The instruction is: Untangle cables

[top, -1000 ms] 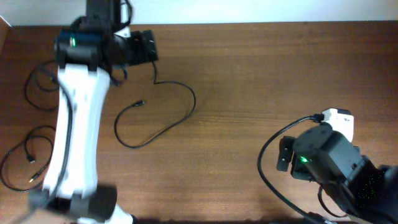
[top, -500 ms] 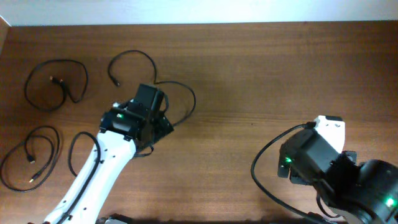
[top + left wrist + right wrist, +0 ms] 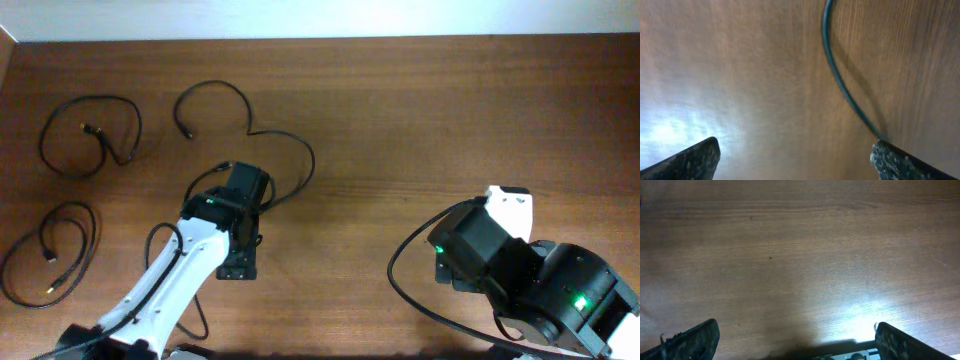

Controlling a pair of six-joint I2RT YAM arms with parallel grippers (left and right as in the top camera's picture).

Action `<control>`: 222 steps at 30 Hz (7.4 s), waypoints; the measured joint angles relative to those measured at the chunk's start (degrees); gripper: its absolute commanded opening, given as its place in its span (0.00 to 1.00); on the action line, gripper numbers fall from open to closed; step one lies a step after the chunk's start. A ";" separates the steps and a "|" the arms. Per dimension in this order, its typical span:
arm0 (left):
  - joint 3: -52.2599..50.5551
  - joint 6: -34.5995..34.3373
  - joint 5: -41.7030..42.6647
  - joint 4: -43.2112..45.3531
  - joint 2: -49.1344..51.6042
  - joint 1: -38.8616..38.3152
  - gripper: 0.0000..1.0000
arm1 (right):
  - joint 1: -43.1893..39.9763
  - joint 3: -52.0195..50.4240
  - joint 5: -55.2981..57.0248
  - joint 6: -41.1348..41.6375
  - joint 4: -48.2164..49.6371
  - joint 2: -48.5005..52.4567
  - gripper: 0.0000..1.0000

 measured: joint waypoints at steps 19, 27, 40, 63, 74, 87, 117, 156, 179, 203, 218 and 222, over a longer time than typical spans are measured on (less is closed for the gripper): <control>-0.26 -4.13 -5.22 13.00 14.99 6.16 0.06 | 0.00 -0.02 -1.36 0.00 0.96 0.02 0.98; -0.61 1.01 -6.47 26.75 15.28 9.84 0.00 | 0.00 -0.04 -2.56 0.02 1.57 0.02 0.99; -0.61 52.74 -6.45 77.77 15.34 14.88 0.04 | 0.00 -0.04 -3.02 0.02 1.64 0.02 0.99; -0.46 72.11 3.74 33.75 -20.96 16.48 0.99 | 0.00 -0.22 -2.99 -0.02 1.57 0.02 0.99; -0.46 77.26 4.15 12.26 -47.06 16.52 0.99 | 0.00 -0.35 -7.32 1.75 13.90 0.15 0.98; -0.46 77.46 4.15 -7.58 -48.48 16.52 0.99 | 0.00 -0.37 -8.20 2.01 14.08 0.22 0.99; -22.21 77.46 3.45 -1.49 -79.82 16.52 0.99 | 0.00 -0.37 -8.22 1.99 14.08 0.24 0.98; -49.33 104.17 12.50 48.30 -80.00 15.43 0.99 | 0.00 -0.37 -8.20 2.01 14.10 0.24 0.98; -49.33 104.26 12.55 48.30 -79.97 17.81 0.99 | 0.00 -0.37 -8.22 1.99 14.10 0.24 0.99; -49.33 104.26 12.55 48.33 -80.00 17.81 0.99 | 0.00 -0.37 1.57 1.95 10.16 0.28 0.99; -49.33 104.26 12.55 48.33 -80.00 17.81 0.99 | -17.59 -0.37 11.32 -0.76 11.54 0.33 0.99; -49.33 104.28 12.55 48.35 -80.00 17.81 0.99 | -26.53 -0.37 5.05 -10.88 14.95 0.22 0.99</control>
